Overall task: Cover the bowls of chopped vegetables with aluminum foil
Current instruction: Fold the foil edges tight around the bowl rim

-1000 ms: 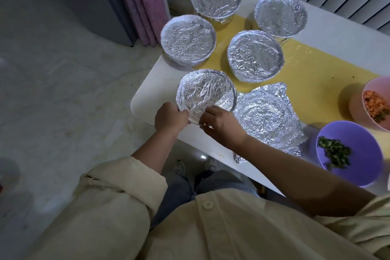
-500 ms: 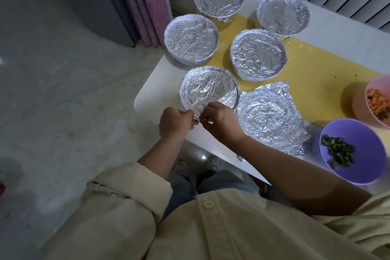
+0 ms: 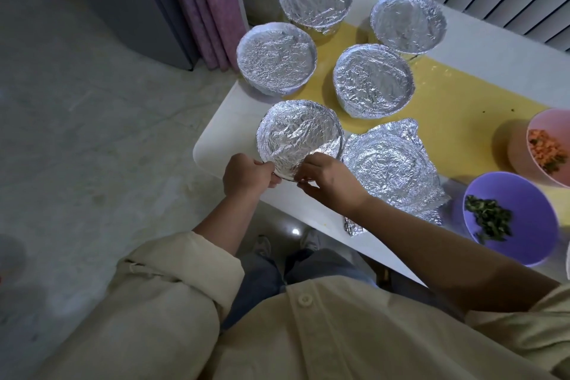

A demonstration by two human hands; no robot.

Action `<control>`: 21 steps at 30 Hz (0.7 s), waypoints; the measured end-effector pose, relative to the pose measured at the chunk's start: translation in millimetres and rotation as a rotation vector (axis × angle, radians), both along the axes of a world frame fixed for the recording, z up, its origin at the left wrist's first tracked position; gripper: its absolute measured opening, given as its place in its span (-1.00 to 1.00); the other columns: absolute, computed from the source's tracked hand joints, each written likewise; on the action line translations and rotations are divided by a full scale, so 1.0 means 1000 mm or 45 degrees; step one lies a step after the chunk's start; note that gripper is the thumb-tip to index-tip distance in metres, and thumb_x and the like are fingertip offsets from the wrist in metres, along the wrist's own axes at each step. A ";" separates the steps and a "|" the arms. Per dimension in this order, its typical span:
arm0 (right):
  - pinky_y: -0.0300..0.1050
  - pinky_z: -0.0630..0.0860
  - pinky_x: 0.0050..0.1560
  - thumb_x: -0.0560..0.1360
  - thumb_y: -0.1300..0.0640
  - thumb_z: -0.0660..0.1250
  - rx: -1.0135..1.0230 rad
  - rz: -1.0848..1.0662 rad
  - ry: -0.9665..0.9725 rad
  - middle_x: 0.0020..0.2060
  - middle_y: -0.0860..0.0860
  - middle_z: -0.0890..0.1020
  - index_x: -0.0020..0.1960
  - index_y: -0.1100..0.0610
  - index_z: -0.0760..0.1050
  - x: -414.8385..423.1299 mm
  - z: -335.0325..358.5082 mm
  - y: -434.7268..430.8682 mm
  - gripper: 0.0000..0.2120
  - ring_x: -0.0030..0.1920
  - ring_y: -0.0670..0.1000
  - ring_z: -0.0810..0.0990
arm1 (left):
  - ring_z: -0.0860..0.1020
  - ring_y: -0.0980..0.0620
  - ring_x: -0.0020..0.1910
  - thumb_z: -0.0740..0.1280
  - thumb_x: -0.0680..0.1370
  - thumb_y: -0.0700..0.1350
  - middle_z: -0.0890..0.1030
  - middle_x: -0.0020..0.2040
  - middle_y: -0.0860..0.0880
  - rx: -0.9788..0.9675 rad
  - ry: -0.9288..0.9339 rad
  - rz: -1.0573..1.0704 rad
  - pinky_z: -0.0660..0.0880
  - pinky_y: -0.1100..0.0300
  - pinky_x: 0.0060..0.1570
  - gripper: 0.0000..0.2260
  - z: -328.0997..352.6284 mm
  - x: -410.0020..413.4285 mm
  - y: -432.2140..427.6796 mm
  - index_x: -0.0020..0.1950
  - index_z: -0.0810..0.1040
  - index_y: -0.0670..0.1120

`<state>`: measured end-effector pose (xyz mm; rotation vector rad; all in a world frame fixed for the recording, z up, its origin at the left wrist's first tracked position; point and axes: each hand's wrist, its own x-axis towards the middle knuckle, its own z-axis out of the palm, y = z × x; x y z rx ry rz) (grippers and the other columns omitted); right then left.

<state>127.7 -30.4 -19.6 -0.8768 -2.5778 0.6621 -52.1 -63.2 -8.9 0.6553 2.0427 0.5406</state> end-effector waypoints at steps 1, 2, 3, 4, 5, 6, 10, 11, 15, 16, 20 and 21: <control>-0.02 0.52 -0.31 0.38 0.33 0.41 0.021 0.001 -0.006 -0.29 0.10 0.55 -0.22 0.23 0.57 -0.001 0.000 -0.001 -0.95 -0.27 0.14 0.55 | 0.69 0.10 -0.34 0.37 0.49 -0.09 0.68 -0.41 0.01 0.000 -0.009 0.008 0.64 0.03 0.01 -0.72 0.000 0.000 0.000 -0.41 0.67 -0.11; -0.01 0.51 -0.34 0.39 0.34 0.39 0.047 -0.005 -0.011 -0.31 0.10 0.54 -0.25 0.23 0.55 -0.002 -0.001 -0.001 -0.94 -0.29 0.15 0.54 | 0.69 0.09 -0.34 0.37 0.49 -0.09 0.68 -0.42 0.00 -0.001 -0.016 0.017 0.64 0.02 0.01 -0.72 -0.001 0.001 0.000 -0.42 0.66 -0.11; -0.02 0.50 -0.37 0.38 0.34 0.38 0.064 -0.013 -0.015 -0.33 0.10 0.53 -0.28 0.24 0.54 -0.004 -0.001 -0.001 -0.92 -0.31 0.15 0.53 | 0.70 0.08 -0.33 0.37 0.48 -0.10 0.68 -0.42 -0.01 -0.003 -0.021 0.030 0.65 0.02 0.00 -0.72 -0.001 0.002 0.000 -0.42 0.66 -0.11; -0.02 0.50 -0.39 0.38 0.34 0.36 0.072 -0.022 -0.017 -0.34 0.10 0.53 -0.29 0.23 0.53 -0.005 0.000 -0.001 -0.90 -0.32 0.15 0.53 | 0.70 0.07 -0.33 0.37 0.48 -0.10 0.68 -0.42 -0.01 0.000 -0.023 0.046 0.65 0.02 -0.01 -0.72 -0.001 0.002 0.000 -0.42 0.66 -0.11; -0.03 0.49 -0.41 0.38 0.34 0.35 0.076 -0.032 -0.016 -0.35 0.09 0.53 -0.31 0.23 0.52 -0.007 0.000 -0.002 -0.90 -0.33 0.15 0.52 | 0.70 0.06 -0.33 0.37 0.47 -0.11 0.68 -0.41 -0.02 0.001 -0.027 0.064 0.65 0.03 -0.02 -0.73 -0.002 0.002 0.000 -0.42 0.66 -0.12; -0.03 0.49 -0.42 0.38 0.33 0.33 0.080 -0.044 -0.013 -0.36 0.09 0.52 -0.31 0.23 0.52 -0.007 0.000 -0.003 -0.90 -0.34 0.15 0.52 | 0.70 0.05 -0.33 0.37 0.48 -0.11 0.69 -0.39 -0.04 0.006 -0.037 0.081 0.65 0.04 -0.05 -0.74 -0.001 0.002 0.000 -0.39 0.66 -0.13; -0.06 0.50 -0.40 0.37 0.34 0.36 0.071 -0.095 0.004 -0.35 0.08 0.54 -0.30 0.21 0.54 -0.009 -0.001 -0.006 -0.91 -0.32 0.15 0.54 | 0.70 -0.04 -0.34 0.39 0.53 0.04 0.71 -0.32 -0.09 -0.041 -0.245 0.178 0.59 0.14 -0.24 -0.68 0.006 0.010 -0.010 -0.15 0.63 -0.23; -0.07 0.50 -0.40 0.36 0.34 0.37 0.072 -0.104 0.012 -0.36 0.09 0.55 -0.30 0.21 0.55 -0.011 -0.001 -0.007 -0.91 -0.33 0.15 0.55 | 0.70 -0.07 -0.33 0.41 0.52 0.08 0.71 -0.31 -0.10 -0.069 -0.298 0.181 0.59 0.14 -0.22 -0.65 0.008 0.012 -0.012 -0.14 0.63 -0.24; -0.14 0.46 -0.39 0.37 0.26 0.34 0.072 -0.113 0.060 -0.37 0.08 0.55 -0.31 0.19 0.57 -0.019 -0.001 -0.012 -0.91 -0.35 0.14 0.56 | 0.69 -0.08 -0.35 0.40 0.54 -0.10 0.68 -0.39 -0.14 -0.071 -0.334 0.115 0.60 0.10 -0.18 -0.74 0.008 0.019 -0.013 -0.23 0.63 -0.28; -0.15 0.45 -0.39 0.39 0.21 0.31 0.074 -0.120 0.068 -0.36 0.08 0.55 -0.30 0.19 0.58 -0.020 -0.002 -0.012 -0.87 -0.35 0.14 0.56 | 0.69 -0.08 -0.36 0.38 0.53 -0.15 0.67 -0.41 -0.15 -0.063 -0.301 0.099 0.61 0.08 -0.16 -0.75 0.009 0.019 -0.011 -0.28 0.62 -0.28; -0.14 0.48 -0.40 0.36 0.25 0.38 0.095 -0.157 0.082 -0.36 0.08 0.56 -0.29 0.20 0.59 -0.022 -0.003 -0.013 -0.94 -0.35 0.13 0.56 | 0.69 -0.11 -0.37 0.30 0.55 -0.14 0.68 -0.39 -0.14 -0.075 -0.288 0.070 0.57 0.10 -0.20 -0.76 0.012 0.019 -0.011 -0.22 0.62 -0.26; -0.14 0.48 -0.41 0.34 0.27 0.40 0.102 -0.151 0.079 -0.36 0.07 0.56 -0.29 0.20 0.60 -0.022 -0.002 -0.013 -0.96 -0.35 0.13 0.56 | 0.69 -0.11 -0.37 0.29 0.56 -0.13 0.68 -0.38 -0.13 -0.077 -0.297 0.073 0.56 0.11 -0.21 -0.76 0.012 0.019 -0.011 -0.18 0.63 -0.26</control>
